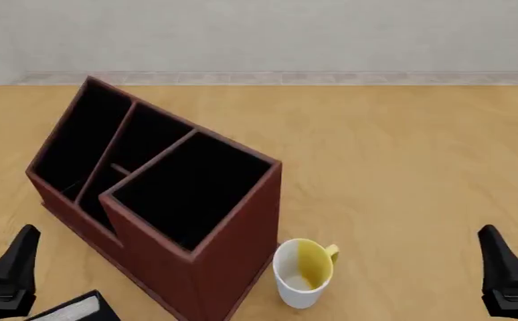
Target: Pick up the book and place it in the right compartment of the caddy.
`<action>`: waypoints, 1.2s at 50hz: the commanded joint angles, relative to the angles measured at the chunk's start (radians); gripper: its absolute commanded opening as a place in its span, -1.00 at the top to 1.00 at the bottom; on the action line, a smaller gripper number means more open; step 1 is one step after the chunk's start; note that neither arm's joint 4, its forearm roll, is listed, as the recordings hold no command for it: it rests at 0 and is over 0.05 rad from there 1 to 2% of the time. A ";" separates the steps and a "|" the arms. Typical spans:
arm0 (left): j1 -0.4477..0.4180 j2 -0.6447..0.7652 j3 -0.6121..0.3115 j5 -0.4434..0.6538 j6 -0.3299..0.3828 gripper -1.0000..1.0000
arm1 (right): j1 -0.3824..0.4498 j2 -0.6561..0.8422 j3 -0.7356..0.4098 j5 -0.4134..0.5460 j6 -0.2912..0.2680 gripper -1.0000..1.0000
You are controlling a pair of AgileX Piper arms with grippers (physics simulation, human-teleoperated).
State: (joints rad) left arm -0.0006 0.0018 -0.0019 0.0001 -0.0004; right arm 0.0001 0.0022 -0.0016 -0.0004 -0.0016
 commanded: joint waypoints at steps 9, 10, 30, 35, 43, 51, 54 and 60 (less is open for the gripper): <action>0.014 0.003 -0.006 0.006 -0.011 -1.00 | 0.005 0.005 -0.002 -0.005 -0.015 -1.00; 0.014 0.003 -0.007 0.006 -0.013 -1.00 | 0.005 0.004 -0.002 -0.005 -0.016 -1.00; -0.126 0.033 -0.170 0.111 0.098 -1.00 | 0.016 0.007 0.000 -0.008 -0.034 -1.00; -0.145 0.108 -0.251 0.123 0.128 -1.00 | 0.017 0.008 0.000 -0.010 -0.035 -1.00; -0.211 0.195 -0.399 0.226 0.182 -1.00 | 0.018 0.016 -0.001 -0.015 -0.035 -1.00; -0.244 0.286 -0.525 0.298 0.167 -1.00 | 0.017 0.020 -0.001 -0.017 -0.037 -1.00; -0.261 0.317 -0.571 0.330 0.168 -1.00 | 0.014 0.023 0.000 -0.021 -0.042 -1.00; -0.308 0.356 -0.615 0.392 0.172 -1.00 | 0.013 0.024 -0.001 -0.021 -0.046 -1.00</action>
State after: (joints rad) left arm -0.2486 0.2807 -0.5094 0.3008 0.1573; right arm 0.0150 0.0230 -0.0021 -0.0187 -0.0422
